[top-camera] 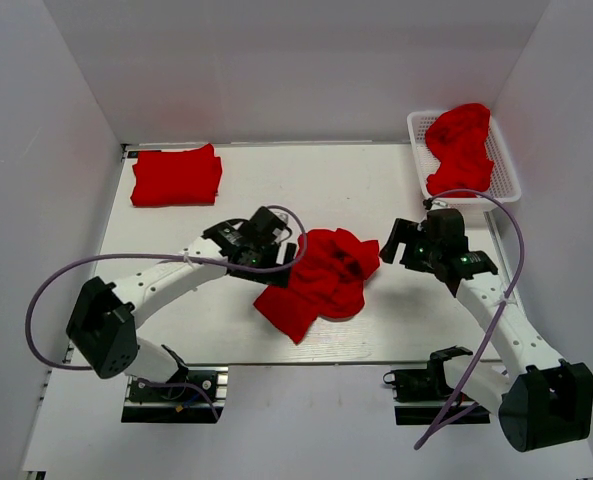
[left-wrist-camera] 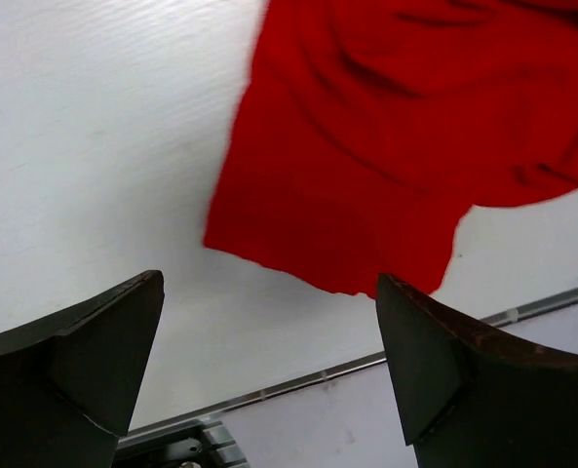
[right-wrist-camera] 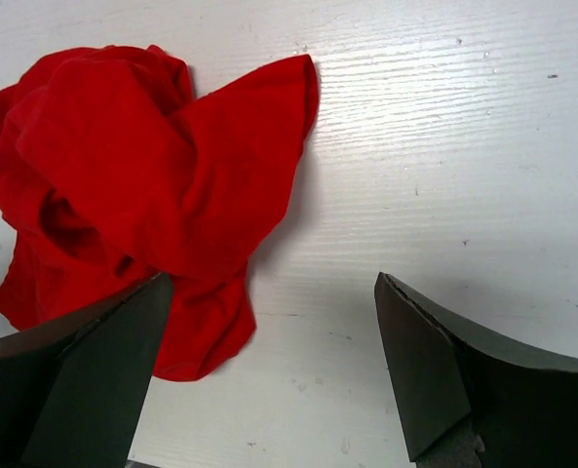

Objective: Fold and stack the t-shirts
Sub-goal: Flatten out the tshirt

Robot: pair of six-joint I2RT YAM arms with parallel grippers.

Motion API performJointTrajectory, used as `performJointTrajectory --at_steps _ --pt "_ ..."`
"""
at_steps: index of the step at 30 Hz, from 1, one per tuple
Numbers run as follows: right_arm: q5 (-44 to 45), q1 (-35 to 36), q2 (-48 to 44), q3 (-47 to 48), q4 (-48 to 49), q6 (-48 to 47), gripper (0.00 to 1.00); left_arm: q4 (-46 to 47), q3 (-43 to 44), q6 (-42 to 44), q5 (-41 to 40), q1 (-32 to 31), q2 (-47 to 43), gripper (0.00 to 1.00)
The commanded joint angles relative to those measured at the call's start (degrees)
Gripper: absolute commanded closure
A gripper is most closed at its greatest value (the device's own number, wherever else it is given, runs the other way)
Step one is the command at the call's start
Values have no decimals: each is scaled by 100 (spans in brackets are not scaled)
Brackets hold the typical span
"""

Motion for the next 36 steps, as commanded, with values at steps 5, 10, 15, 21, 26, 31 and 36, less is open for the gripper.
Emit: performJointTrajectory --at_steps 5,10,15,21,26,31,36 --pt "418 -5 -6 311 -284 -138 10 329 285 137 144 -1231 166 0" --pt "400 -14 21 329 -285 -138 10 128 522 -13 -182 -2293 875 0" --pt "225 -14 91 382 -232 -208 10 74 874 -65 -471 -2963 1528 0" --pt "-4 -14 118 417 -249 -270 10 -110 550 -670 -1306 -3016 1528 0" --pt "-4 -14 83 408 -293 -297 10 90 207 -839 -1526 -2964 1739 0" --pt "-48 -14 126 426 -337 -288 10 276 66 -1137 -1684 -2885 1800 28" --pt "-415 21 135 382 -337 -637 10 128 118 -1549 -2123 -2832 1537 100"
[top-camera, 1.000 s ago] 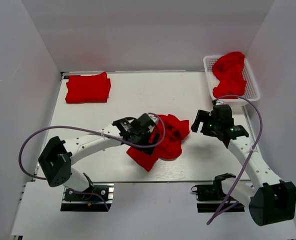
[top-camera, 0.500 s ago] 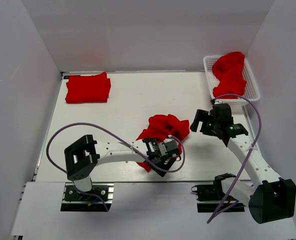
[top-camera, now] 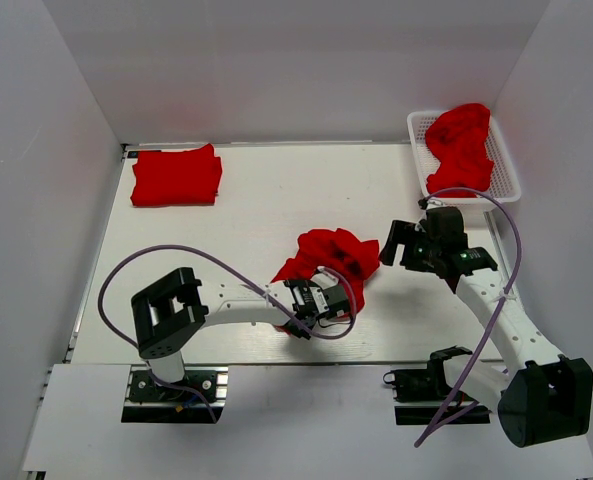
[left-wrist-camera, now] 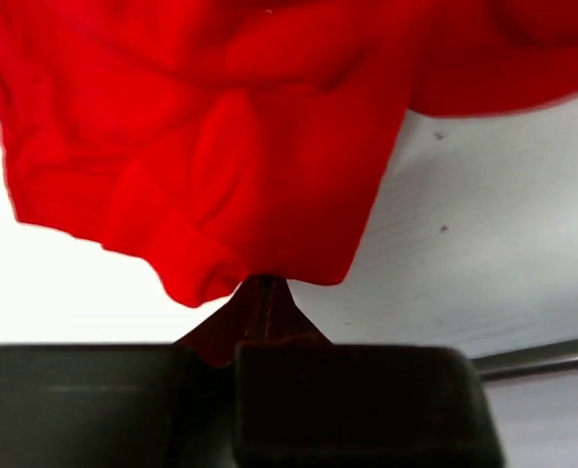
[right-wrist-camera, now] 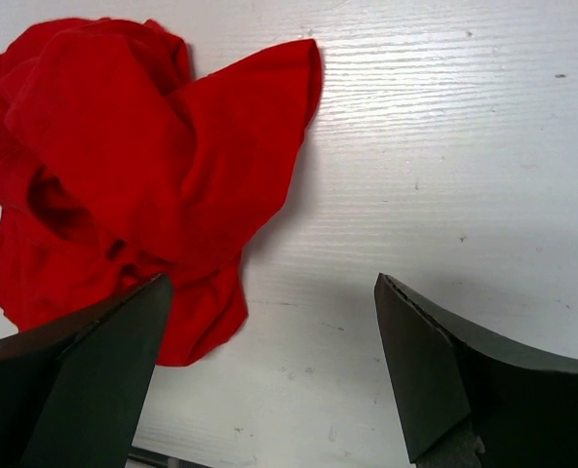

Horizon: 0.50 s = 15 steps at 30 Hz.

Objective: Fold and stack the t-shirts
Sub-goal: Flatten out the tshirt

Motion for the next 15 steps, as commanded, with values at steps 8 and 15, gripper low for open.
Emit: performJointTrajectory --at_steps 8,15 --pt "-801 263 83 90 156 -823 10 -936 325 -1602 -1681 187 -1356 100" --pt "-370 676 645 169 297 -885 10 -751 202 -1550 -1989 362 -1912 100"
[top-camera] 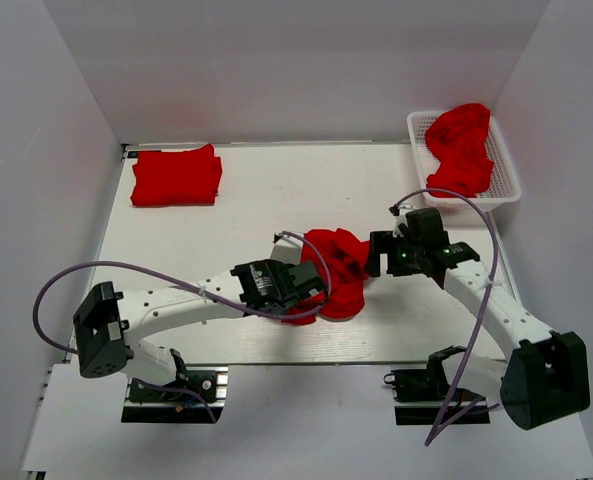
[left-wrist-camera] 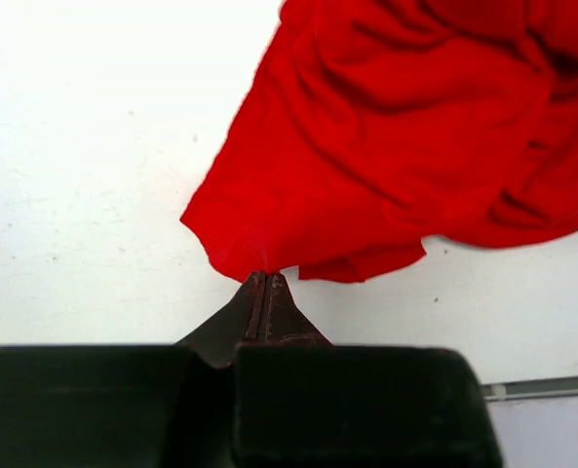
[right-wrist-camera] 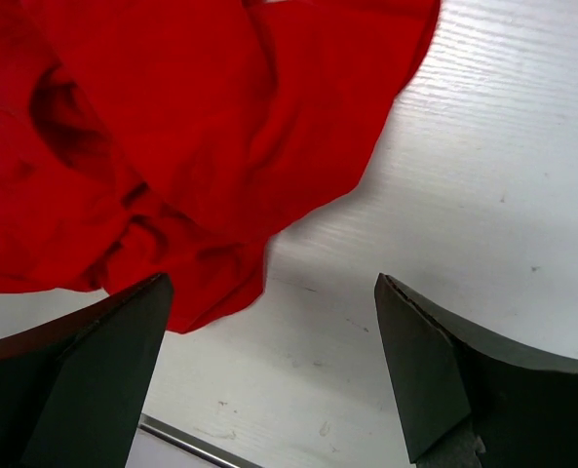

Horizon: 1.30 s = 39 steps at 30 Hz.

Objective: Fold and stack the t-shirts
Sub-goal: Flatten out the tshirt

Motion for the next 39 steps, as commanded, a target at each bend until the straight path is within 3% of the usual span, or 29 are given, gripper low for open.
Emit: performJointTrajectory --at_steps 1,12,16,18,19,21,23,29,32,33,36,39 --pt "123 156 446 195 220 -81 10 -102 106 -230 -388 75 -137 100" --pt "764 358 861 257 817 298 11 -138 168 -230 -335 180 -76 100" --pt "685 376 1142 362 1028 306 15 -138 168 -230 -335 233 -76 100" --pt "676 384 1239 433 1081 306 21 -138 168 -230 -335 233 -76 100" --pt "606 376 1291 494 1099 280 26 -138 168 -230 -335 233 -76 100" --pt "527 402 1292 486 1221 228 58 -138 168 -230 -335 285 -128 100" --pt "500 385 1222 468 1370 201 98 -138 168 -230 -335 285 -129 100" --pt "702 349 844 766 1153 183 100 -523 536 -230 -774 461 -181 100" --pt "1517 341 554 1117 759 367 100 -1111 1124 -405 -1212 689 -68 100" --pt "2268 315 484 1501 652 481 100 -1252 1300 -458 -1336 742 -15 100" --pt "3283 270 291 2206 194 693 100 -1579 1985 -573 -1854 1014 -14 100" --pt "3767 209 141 2917 9 632 100 -1930 3142 -337 -2417 1278 -14 100"
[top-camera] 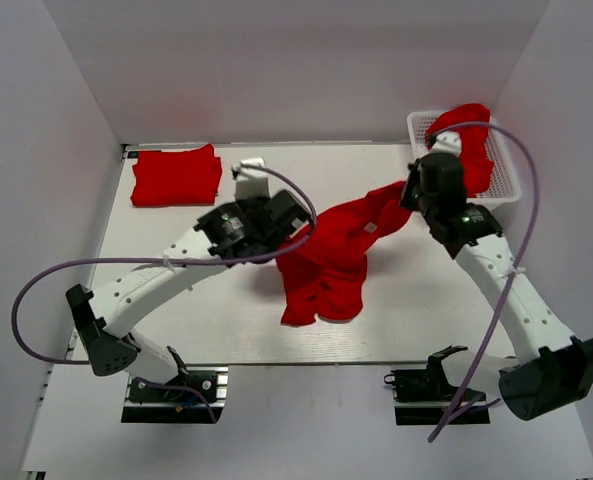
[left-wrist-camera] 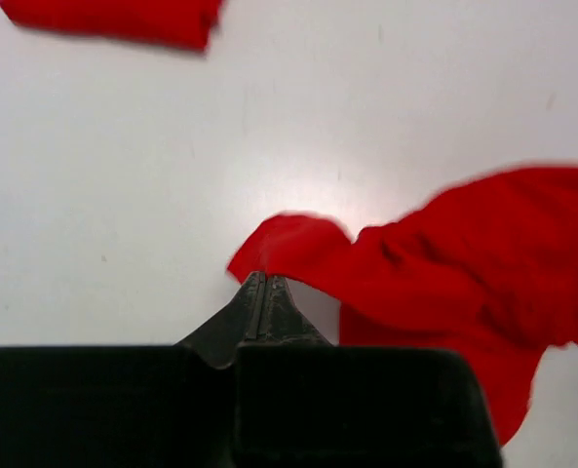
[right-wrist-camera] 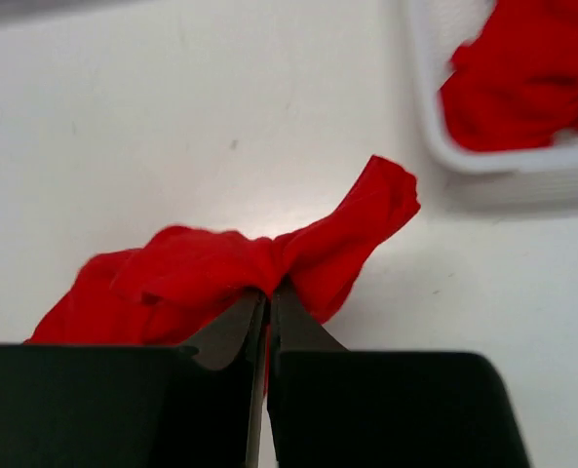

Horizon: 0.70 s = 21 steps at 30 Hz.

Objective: Fold and stack the t-shirts
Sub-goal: Flatten out the tshirt

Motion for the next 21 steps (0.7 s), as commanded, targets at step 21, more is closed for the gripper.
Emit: performJointTrajectory --at_steps 21 --pt "-105 -84 -1271 5739 -974 -1714 100 4101 3212 6503 -667 195 -2111 100"
